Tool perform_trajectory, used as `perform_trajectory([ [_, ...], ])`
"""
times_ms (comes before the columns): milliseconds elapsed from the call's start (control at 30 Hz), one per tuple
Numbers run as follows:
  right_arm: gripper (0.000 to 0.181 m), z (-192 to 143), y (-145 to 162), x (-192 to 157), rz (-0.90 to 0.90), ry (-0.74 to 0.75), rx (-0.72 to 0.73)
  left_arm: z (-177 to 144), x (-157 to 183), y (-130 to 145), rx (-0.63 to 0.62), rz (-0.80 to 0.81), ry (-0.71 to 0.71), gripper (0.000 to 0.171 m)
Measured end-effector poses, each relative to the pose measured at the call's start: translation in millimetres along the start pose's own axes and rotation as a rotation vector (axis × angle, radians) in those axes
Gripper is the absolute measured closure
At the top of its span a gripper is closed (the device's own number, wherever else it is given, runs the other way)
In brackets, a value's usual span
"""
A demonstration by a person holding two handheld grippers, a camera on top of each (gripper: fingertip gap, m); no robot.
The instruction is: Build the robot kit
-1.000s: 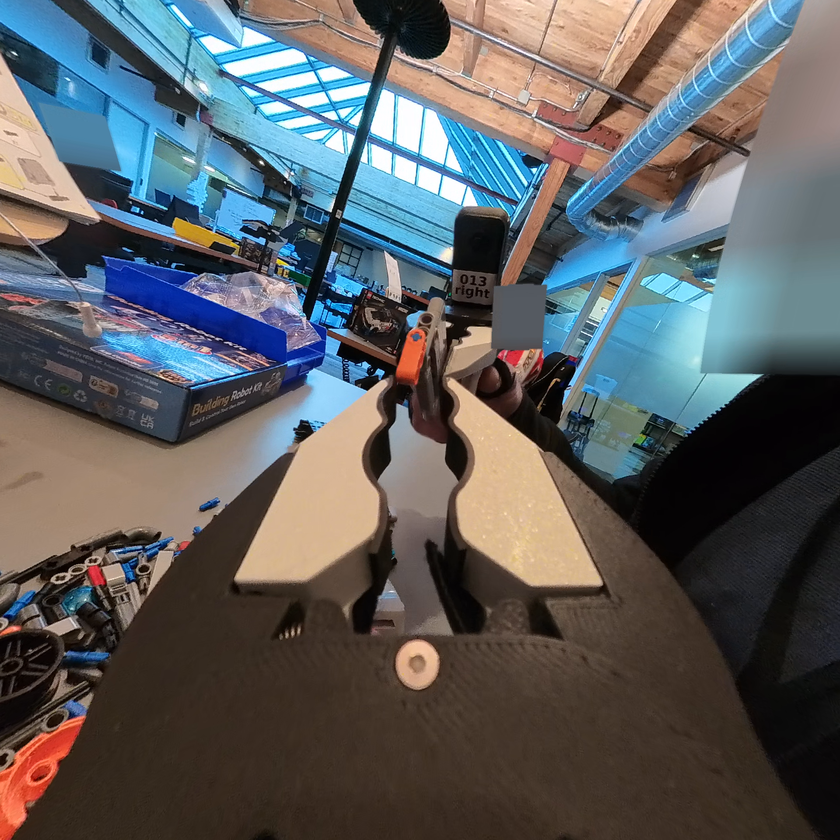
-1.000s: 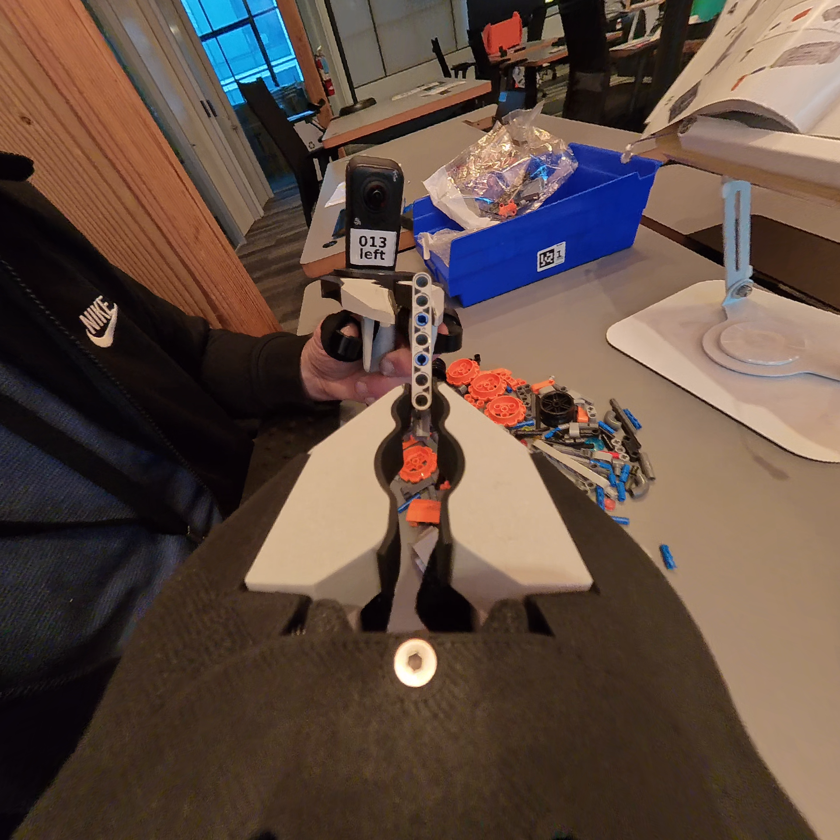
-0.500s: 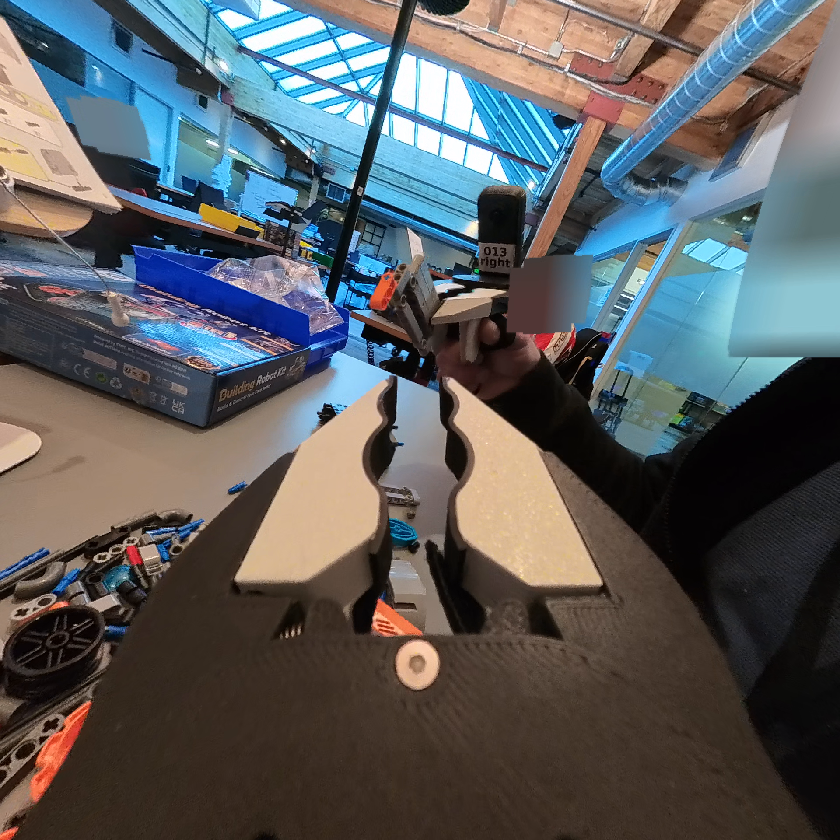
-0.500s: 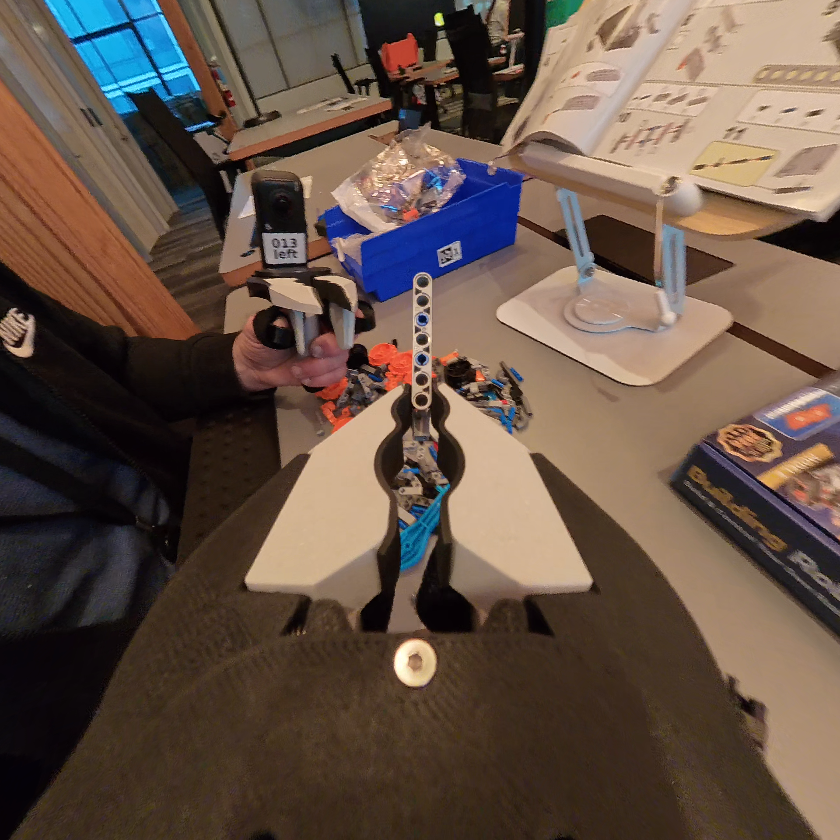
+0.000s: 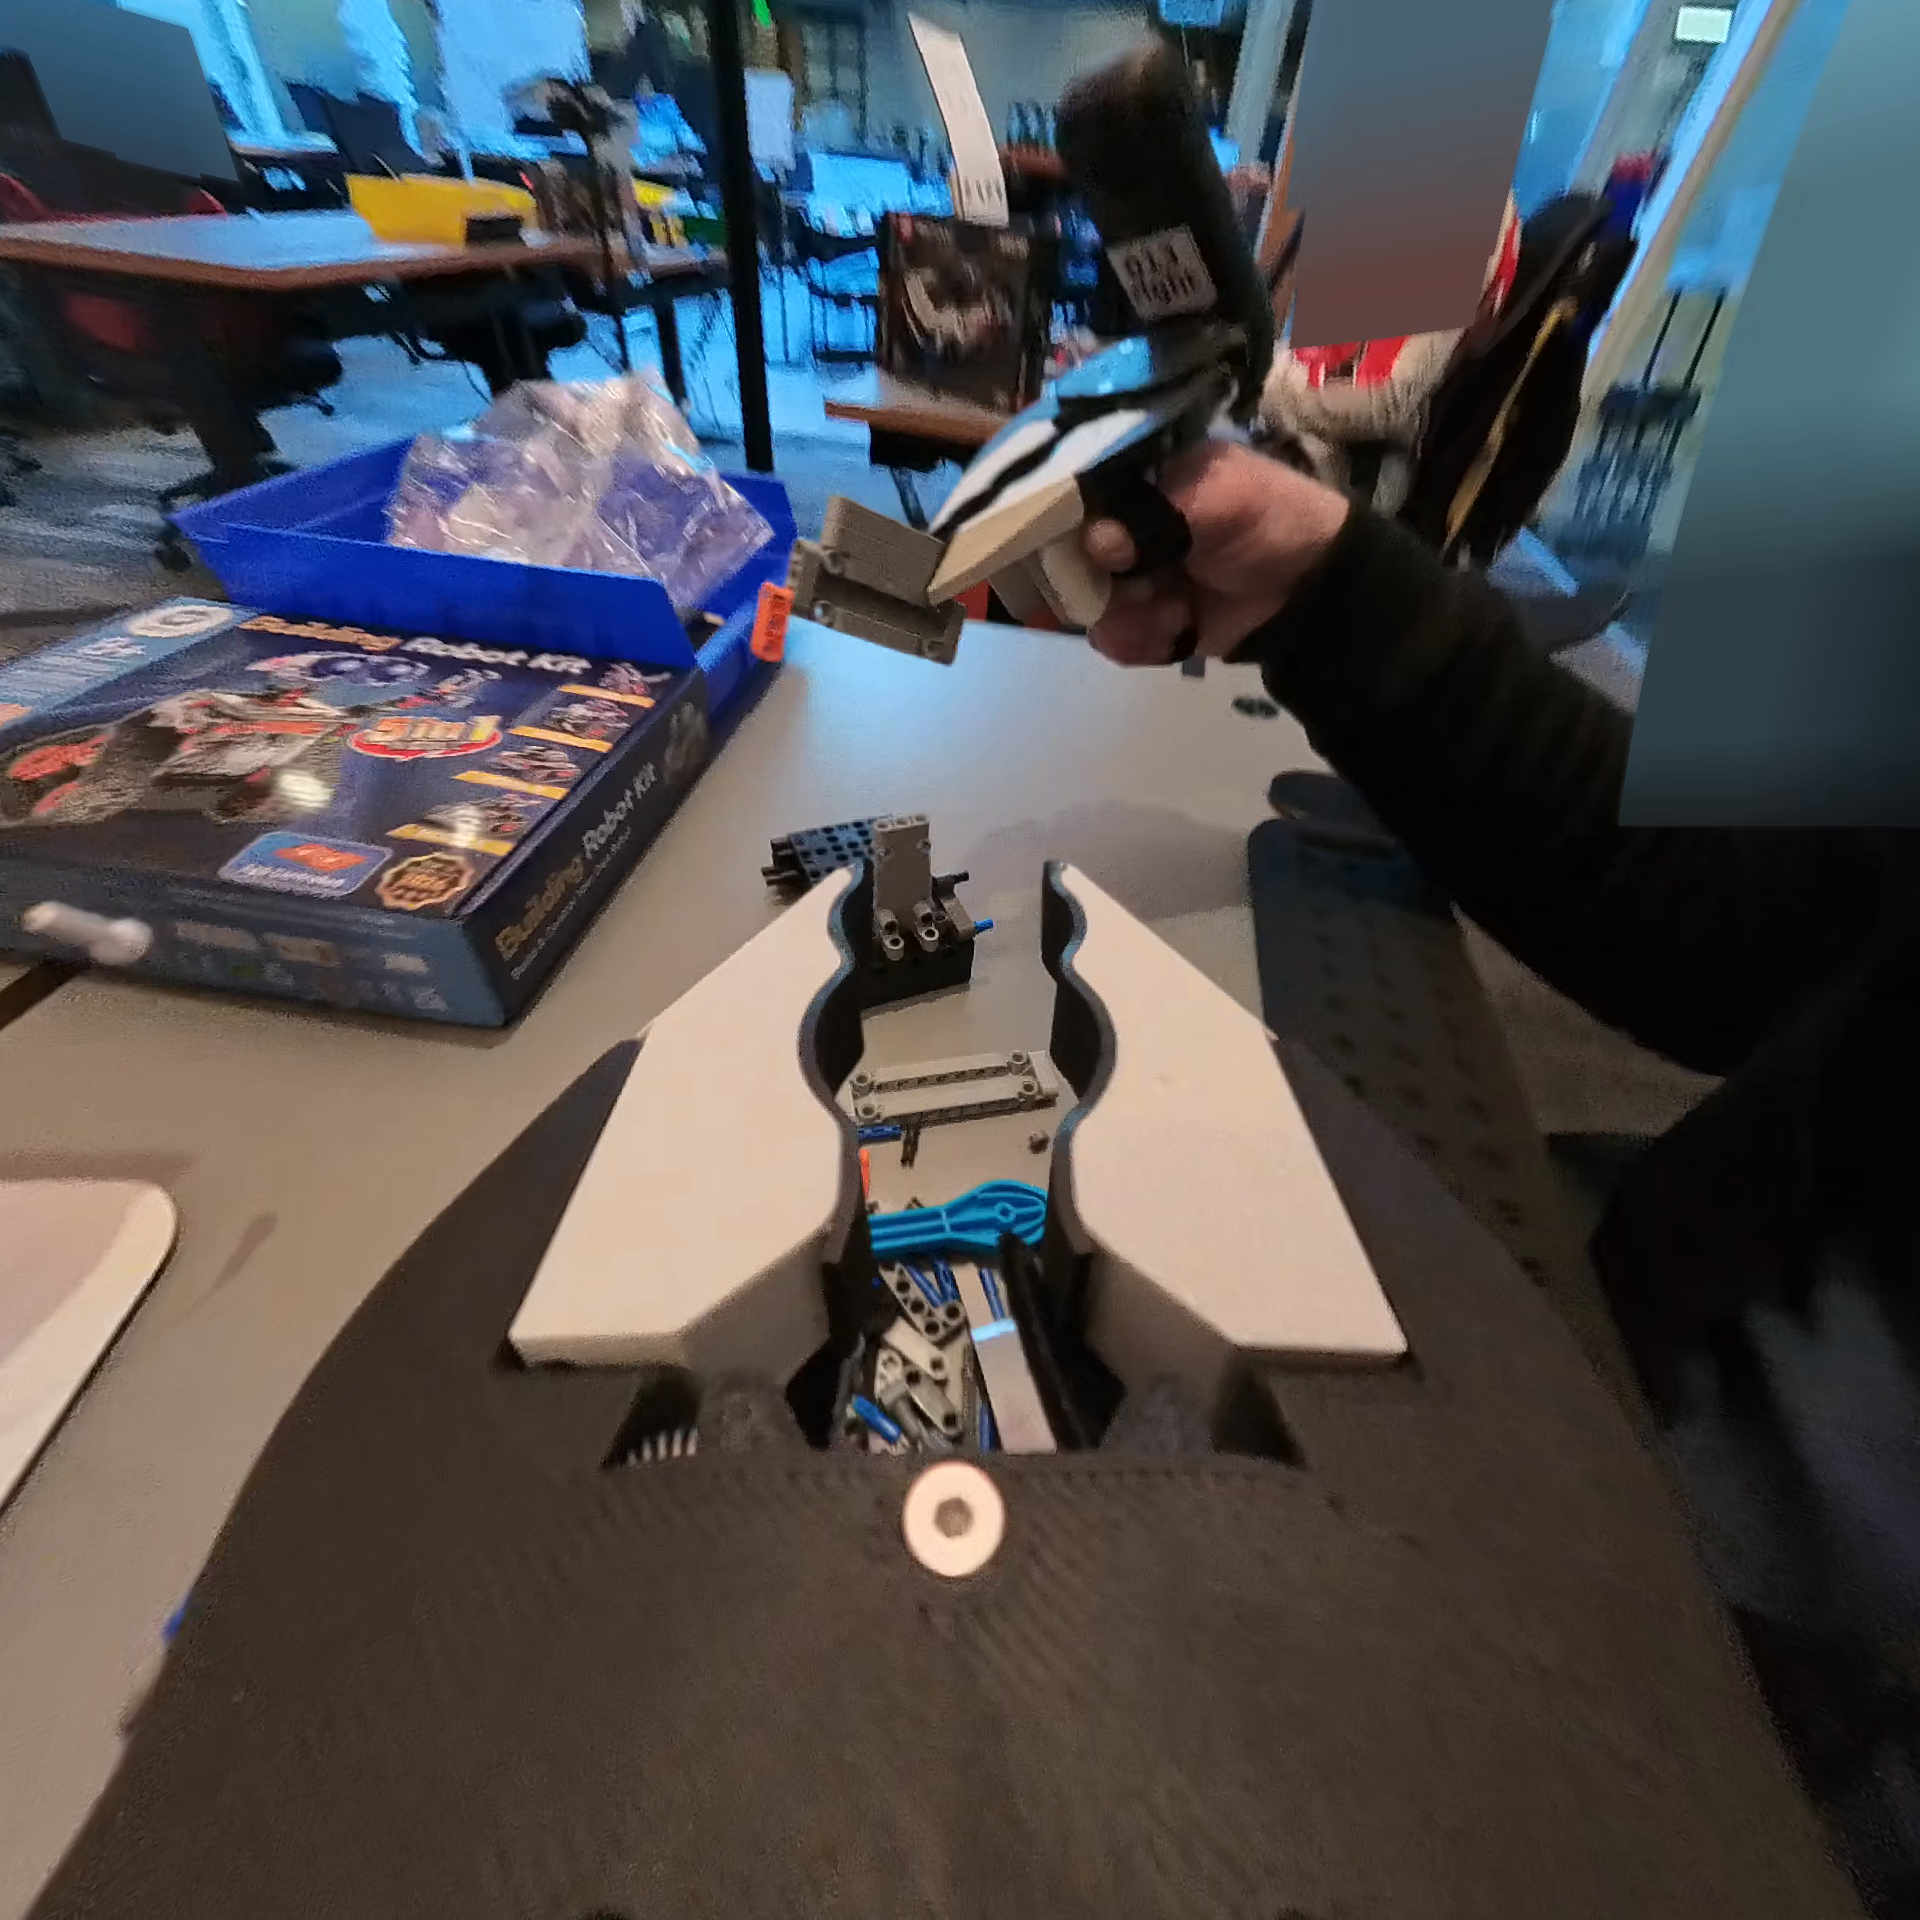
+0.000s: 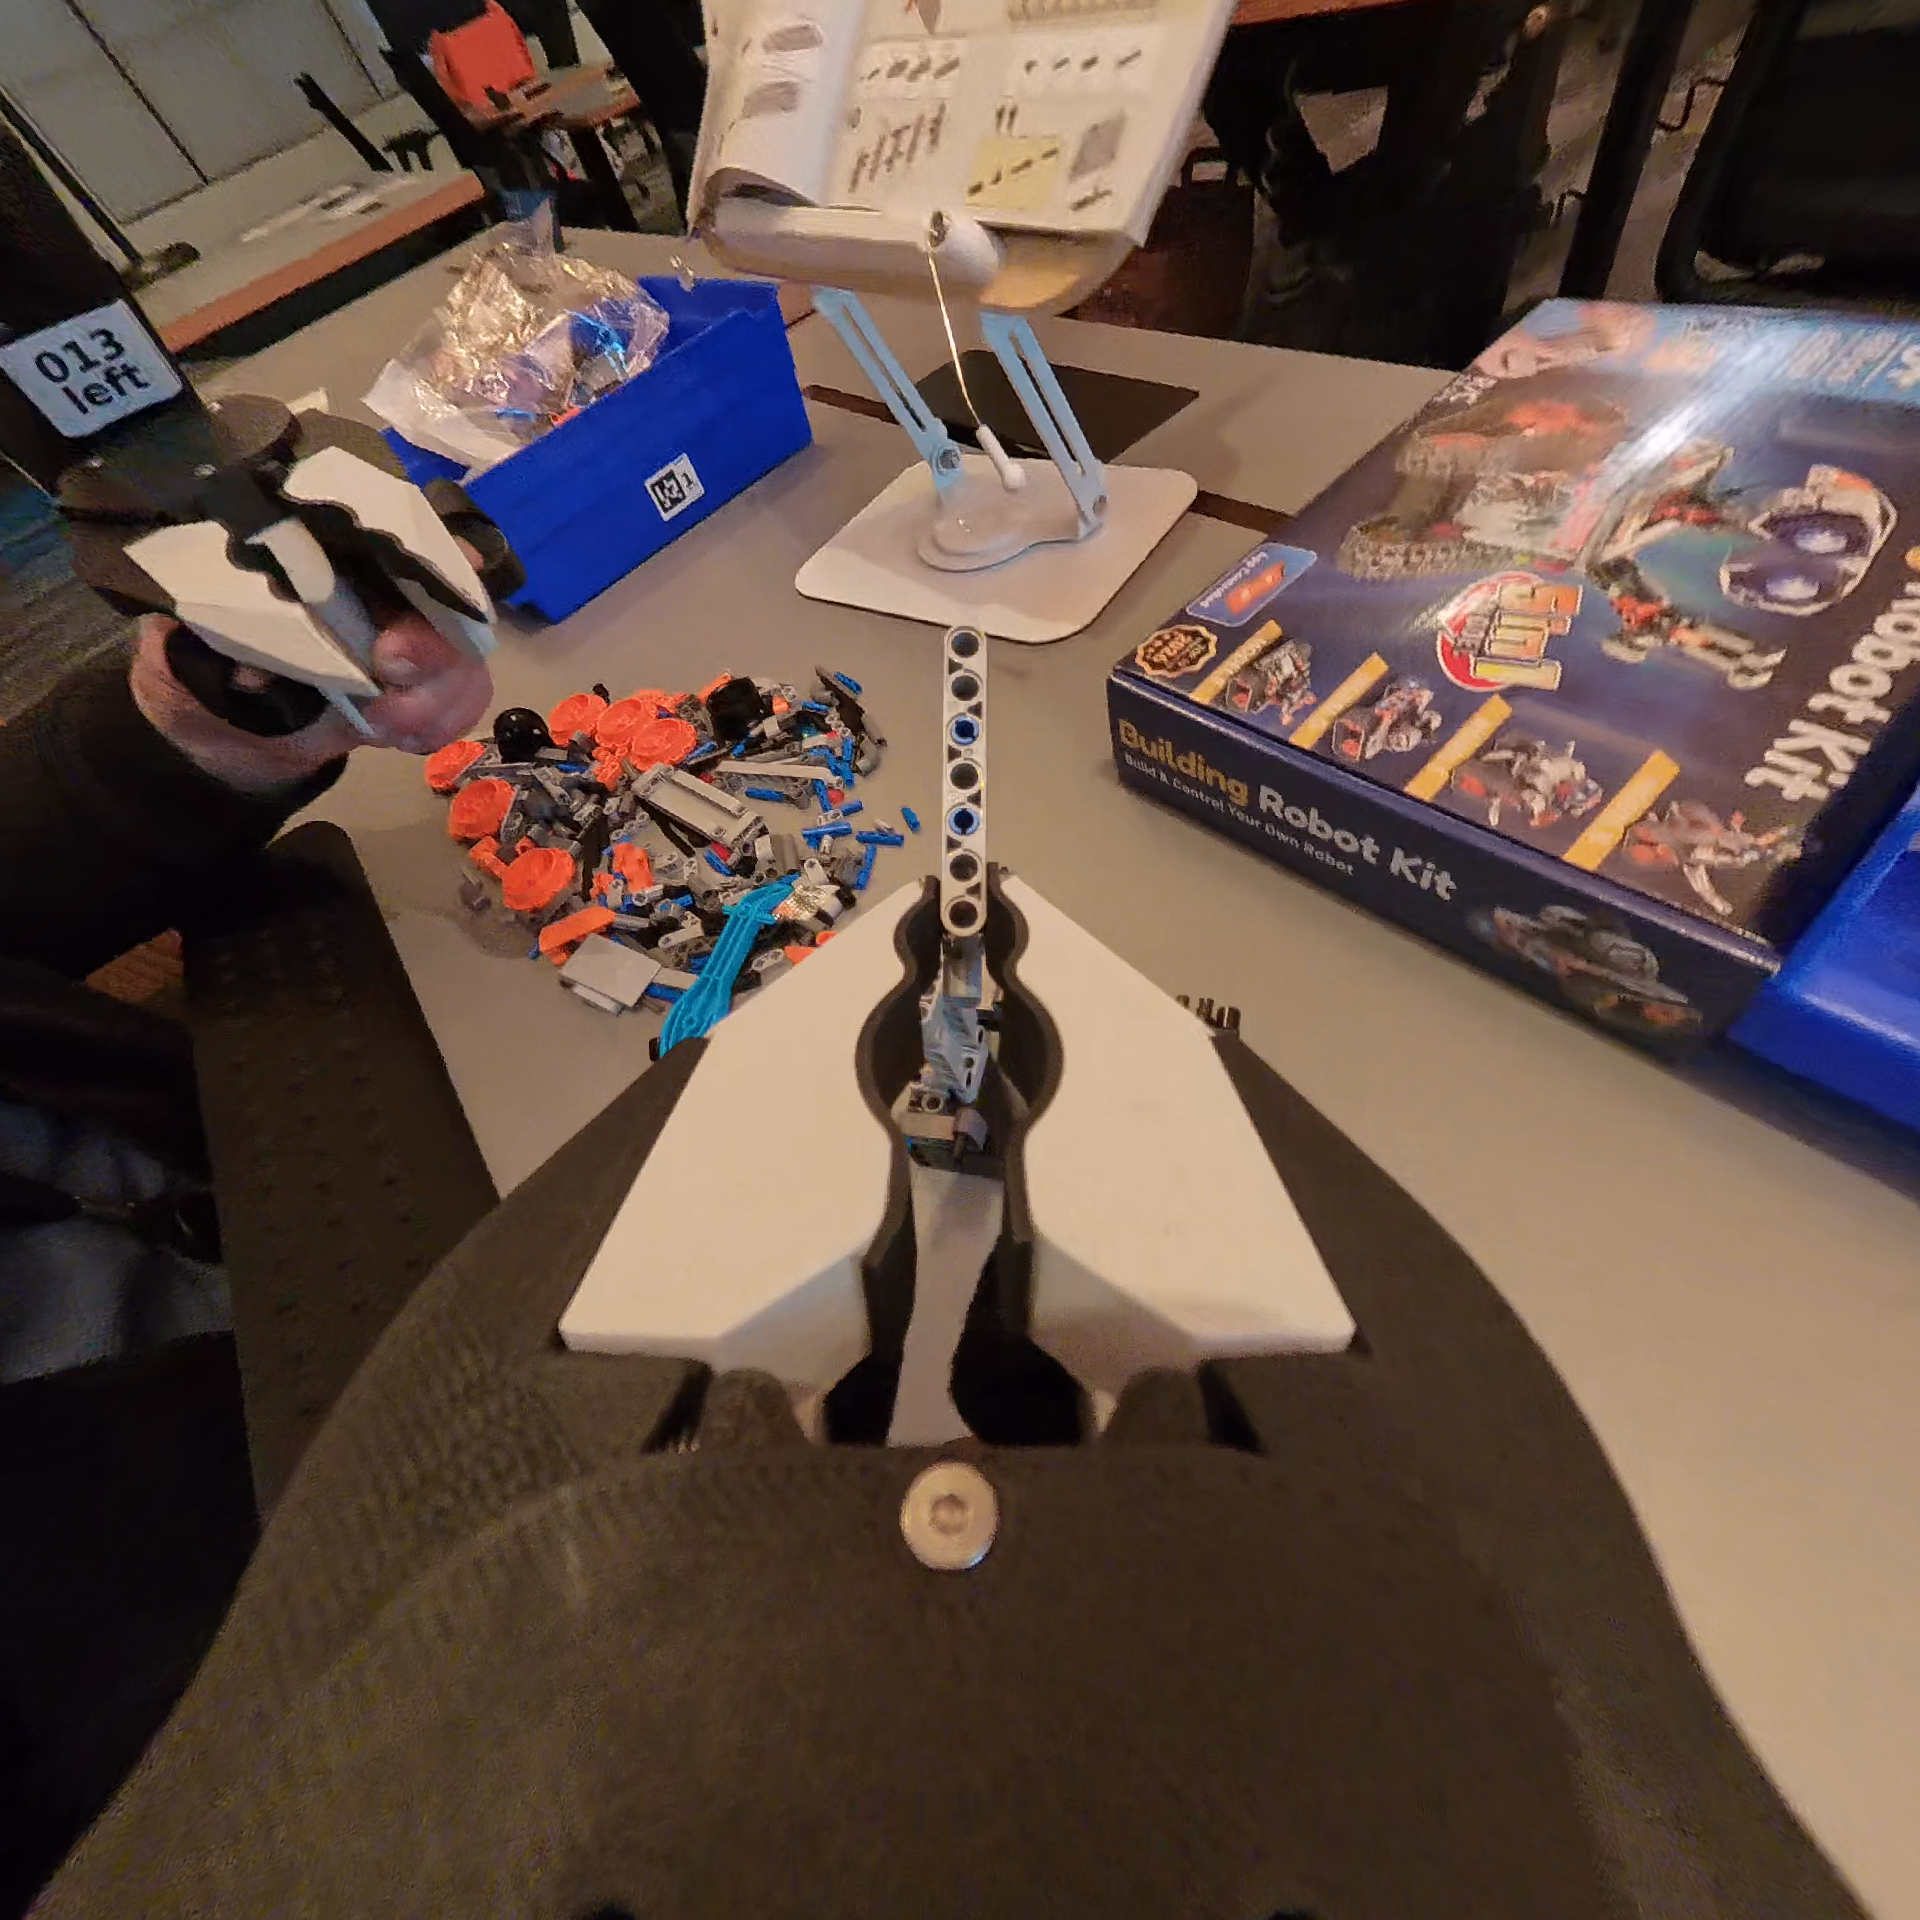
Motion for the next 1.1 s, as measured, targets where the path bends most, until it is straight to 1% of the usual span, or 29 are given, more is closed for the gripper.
perform_trajectory([
  [133,0.176,3,13,10,0.045,-0.027,0.035,58,-5,9,-0.152,0.058,0.061,0.136],
  [233,0.176,5,23,19,0.07,-0.04,0.03,98,-15,22,-0.292,0.156,0.088,0.131],
  [333,0.176,1,31,28,0.137,-0.095,0.075,130,-27,35,-0.411,0.265,0.103,0.129],
  [367,0.176,-2,33,31,0.169,-0.112,0.098,137,-33,39,-0.439,0.288,0.096,0.124],
  [400,0.176,-3,34,35,0.191,-0.117,0.108,143,-36,40,-0.445,0.286,0.114,0.123],
  [500,0.176,-4,37,40,0.21,-0.12,0.112,156,-37,43,-0.44,0.261,0.203,0.123],
  [567,0.176,-2,40,41,0.214,-0.117,0.104,163,-33,49,-0.453,0.254,0.274,0.127],
  [600,0.176,-1,40,41,0.216,-0.121,0.105,166,-32,52,-0.46,0.253,0.292,0.132],
  [700,0.176,2,41,41,0.215,-0.123,0.094,174,-32,63,-0.499,0.247,0.3,0.157],
  [767,0.176,4,43,41,0.212,-0.126,0.083,174,-28,64,-0.484,0.221,0.332,0.16],
  [900,0.176,4,45,43,0.218,-0.126,0.082,173,-25,66,-0.467,0.21,0.287,0.162],
  [1100,0.176,4,44,42,0.202,-0.126,0.092,166,-32,67,-0.443,0.106,0.055,0.163],
])
Point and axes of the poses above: each gripper's, where its closed fingertips meet, z out along the fingers, y out of its underside, x = y × z across the jaws, the point moved 5 cm from there along -z, back along the fingers, and after that the axes turned 1 degree about -z, right-handed, at the moved point
